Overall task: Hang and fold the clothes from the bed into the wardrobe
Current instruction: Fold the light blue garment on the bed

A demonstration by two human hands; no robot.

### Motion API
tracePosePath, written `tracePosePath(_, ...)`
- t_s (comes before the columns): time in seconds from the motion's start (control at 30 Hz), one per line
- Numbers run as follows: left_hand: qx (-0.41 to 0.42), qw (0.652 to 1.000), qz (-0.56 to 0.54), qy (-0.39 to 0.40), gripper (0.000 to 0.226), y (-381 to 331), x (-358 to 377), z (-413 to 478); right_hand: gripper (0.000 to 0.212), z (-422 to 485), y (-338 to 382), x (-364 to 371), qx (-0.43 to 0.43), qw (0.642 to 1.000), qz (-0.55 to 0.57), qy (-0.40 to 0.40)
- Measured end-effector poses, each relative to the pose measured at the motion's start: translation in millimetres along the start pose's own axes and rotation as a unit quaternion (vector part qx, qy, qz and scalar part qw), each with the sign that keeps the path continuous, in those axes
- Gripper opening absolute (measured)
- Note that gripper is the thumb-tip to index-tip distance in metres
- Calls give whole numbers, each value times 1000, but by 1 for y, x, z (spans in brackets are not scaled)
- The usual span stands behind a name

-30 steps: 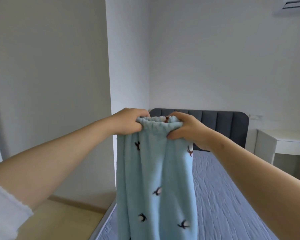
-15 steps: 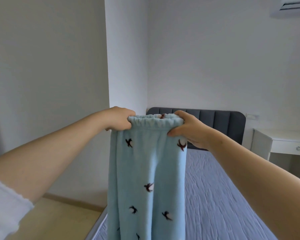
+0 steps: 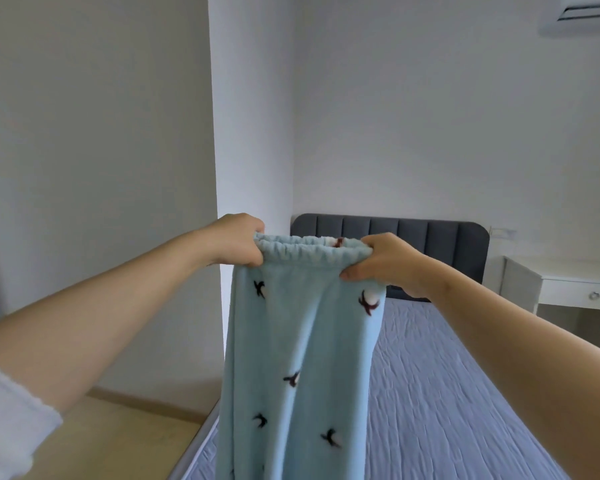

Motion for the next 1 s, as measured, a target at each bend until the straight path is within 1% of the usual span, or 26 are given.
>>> tracePosePath(0.07,-6,1000,-3,1,24,4,3,3,31,2,-3,-5,3,995,87,-39)
tracePosePath(0.13,1,1000,-28,4,30,6,3,5,41,2,-11,-5,10,982,183,-55)
tracePosePath(0.17,3,999,-49,-3,32,7,2,7,44,2,-15,-5,18,972,230,-47)
tracePosePath(0.2,1,997,-70,-13,34,9,2,8,45,2,-18,-5,26,964,265,-21)
tracePosePath(0.23,-6,997,-77,-25,37,11,2,10,42,1,-19,-2,35,961,275,19)
tracePosePath(0.27,-14,997,-61,-38,37,12,3,11,36,1,-21,1,47,966,249,56)
tracePosePath(0.3,-20,998,-20,-50,33,13,6,12,30,1,-24,3,58,978,186,71)
tracePosePath(0.33,-24,997,31,-62,25,13,9,13,26,2,-28,1,64,991,103,52)
tracePosePath(0.37,-30,995,66,-71,22,15,14,14,22,4,-32,-5,68,997,20,-2)
tracePosePath(0.4,-39,993,74,-79,25,16,18,15,21,6,-36,-13,70,993,-51,-77)
tracePosePath(0.43,-52,994,43,-85,26,17,23,15,22,4,-37,-20,63,982,-90,-156)
tracePosePath(0.47,-69,993,-34,-92,24,19,28,16,26,2,-39,-24,58,971,-84,-218)
tracePosePath(0.5,-91,981,-146,-90,20,19,36,17,28,1,-46,-26,64,964,-27,-256)
tracePosePath(0.53,-114,954,-267,-76,18,17,45,17,30,1,-54,-24,81,958,60,-268)
tracePosePath(0.57,-132,917,-372,-51,18,11,55,17,29,3,-62,-20,96,948,147,-264)
tracePosePath(0.6,-136,883,-448,-26,18,3,64,18,28,5,-66,-17,105,940,202,-255)
tracePosePath(0.63,-135,857,-498,-13,18,-2,69,19,26,7,-68,-16,103,937,220,-253)
tracePosePath(0.67,-133,840,-526,-15,18,-5,69,19,25,7,-67,-17,91,933,226,-265)
tracePosePath(0.73,-124,824,-550,-53,20,-4,58,22,24,4,-61,-30,54,911,244,-327)
tracePosePath(0.8,-83,820,-559,-87,23,-6,38,28,24,2,-52,-45,30,884,271,-379)
tracePosePath(0.87,-16,827,-555,-80,28,-19,19,30,26,4,-33,-60,11,876,275,-396)
tracePosePath(0.9,12,844,-530,-81,30,-26,10,31,27,6,-22,-68,0,878,272,-395)
tracePosePath(0.97,40,882,-454,-116,25,-35,-11,33,23,9,0,-82,-25,883,270,-384)
tracePosePath(1.0,42,886,-438,-145,21,-37,-24,33,22,9,12,-90,-41,885,264,-380)
Point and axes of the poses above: each hand's wrist, its own z-axis towards the middle knuckle, its own x-axis out of the palm, y = z × x, the point moved 7 cm from there along z, towards the middle knuckle, and after that the axes turned 1 degree about x, right-handed, at the moved point
